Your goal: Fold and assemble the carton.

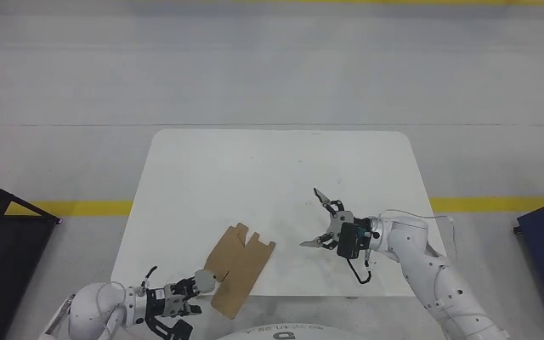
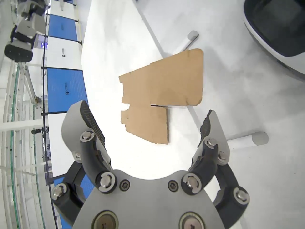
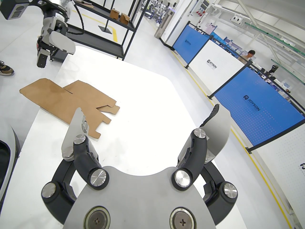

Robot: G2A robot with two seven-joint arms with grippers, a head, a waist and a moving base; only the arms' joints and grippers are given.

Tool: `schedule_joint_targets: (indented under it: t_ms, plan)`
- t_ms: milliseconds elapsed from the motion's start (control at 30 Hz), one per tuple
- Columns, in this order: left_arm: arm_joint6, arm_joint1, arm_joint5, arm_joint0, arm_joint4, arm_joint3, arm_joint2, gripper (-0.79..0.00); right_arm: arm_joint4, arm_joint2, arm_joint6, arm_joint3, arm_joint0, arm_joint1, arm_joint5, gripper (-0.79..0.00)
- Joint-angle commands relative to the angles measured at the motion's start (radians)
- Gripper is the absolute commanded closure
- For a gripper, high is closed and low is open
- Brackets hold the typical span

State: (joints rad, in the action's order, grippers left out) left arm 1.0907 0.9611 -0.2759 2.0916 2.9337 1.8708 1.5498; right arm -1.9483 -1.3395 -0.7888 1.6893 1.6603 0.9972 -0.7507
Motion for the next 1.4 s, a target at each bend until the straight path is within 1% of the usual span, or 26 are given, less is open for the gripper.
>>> schedule_joint_targets:
  t_ms: [0,100,333,600,633,767,933,1000,1067,1133,1367]
  plan:
    - [-0.026,-0.001,0.002,0.011,0.026,0.012,-0.022,-0.785,0.000,0.000,0.000,0.000,0.000,0.000,0.000,-0.785]
    - [-0.064,-0.002,-0.006,0.011,0.063,0.023,-0.065,-0.785,0.000,0.000,0.000,0.000,0.000,0.000,0.000,-0.785]
    - [-0.062,-0.013,-0.034,-0.016,0.138,0.027,-0.133,-0.785,0.000,0.000,0.000,0.000,0.000,0.000,0.000,-0.785]
    - [-0.107,-0.033,-0.052,-0.066,0.138,-0.003,-0.229,-0.785,0.000,0.000,0.000,0.000,0.000,0.000,0.000,-0.785]
    - [-0.110,-0.035,-0.054,-0.071,0.138,-0.005,-0.236,-0.773,0.000,0.000,0.000,0.000,0.000,0.000,0.000,-0.785]
    - [-0.111,-0.042,-0.060,-0.087,0.138,-0.016,-0.258,-0.650,0.000,0.000,0.000,0.000,0.000,0.000,0.000,-0.785]
    - [-0.141,-0.050,-0.061,-0.103,0.138,-0.029,-0.283,-0.508,0.000,0.000,0.000,0.000,0.000,0.000,0.000,-0.785]
    - [-0.155,-0.052,-0.063,-0.108,0.138,-0.031,-0.291,-0.422,0.000,0.000,0.000,0.000,0.000,0.000,0.000,-0.785]
    - [-0.168,-0.054,-0.065,-0.112,0.134,-0.032,-0.297,-0.314,0.000,0.000,0.000,0.000,0.000,0.000,0.000,-0.785]
    - [-0.179,-0.055,-0.059,-0.114,0.125,-0.033,-0.300,0.000,0.000,0.000,0.000,0.000,0.000,0.000,0.000,-0.785]
    - [-0.192,-0.065,-0.034,-0.101,0.109,-0.017,-0.300,0.000,0.000,0.000,0.000,0.000,0.000,0.000,0.000,-0.785]
